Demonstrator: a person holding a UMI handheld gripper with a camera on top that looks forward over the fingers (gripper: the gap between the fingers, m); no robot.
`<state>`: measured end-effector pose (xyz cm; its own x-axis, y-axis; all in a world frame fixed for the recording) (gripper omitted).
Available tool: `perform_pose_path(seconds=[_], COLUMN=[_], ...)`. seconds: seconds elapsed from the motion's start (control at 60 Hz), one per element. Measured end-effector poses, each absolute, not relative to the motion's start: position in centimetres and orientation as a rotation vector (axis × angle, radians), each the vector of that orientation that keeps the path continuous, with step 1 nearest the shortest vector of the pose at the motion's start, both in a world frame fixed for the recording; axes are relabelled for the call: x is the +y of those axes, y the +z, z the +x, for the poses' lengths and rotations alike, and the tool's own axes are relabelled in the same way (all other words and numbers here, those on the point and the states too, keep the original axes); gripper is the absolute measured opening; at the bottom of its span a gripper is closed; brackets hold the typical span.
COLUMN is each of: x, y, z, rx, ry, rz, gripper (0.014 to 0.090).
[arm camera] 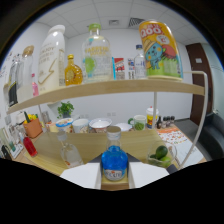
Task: Make me a cup of Mount Fuji.
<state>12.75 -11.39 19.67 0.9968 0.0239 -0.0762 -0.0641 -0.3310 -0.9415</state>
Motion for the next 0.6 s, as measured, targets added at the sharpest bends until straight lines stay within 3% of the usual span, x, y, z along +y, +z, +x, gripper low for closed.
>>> perform_pose_path(seconds=[0.183, 0.433, 0.6], x=[-16.0, -21.9, -22.5], y=[20.8, 12.6, 9.5], z=[12.5, 11.0, 10.7], rx=[0.042, 0.06, -0.086], ry=[0.099, 0.084, -0.085], rz=[-1.881, -2.014, -2.059], gripper=[0.0363, 0.0361, 0.0362])
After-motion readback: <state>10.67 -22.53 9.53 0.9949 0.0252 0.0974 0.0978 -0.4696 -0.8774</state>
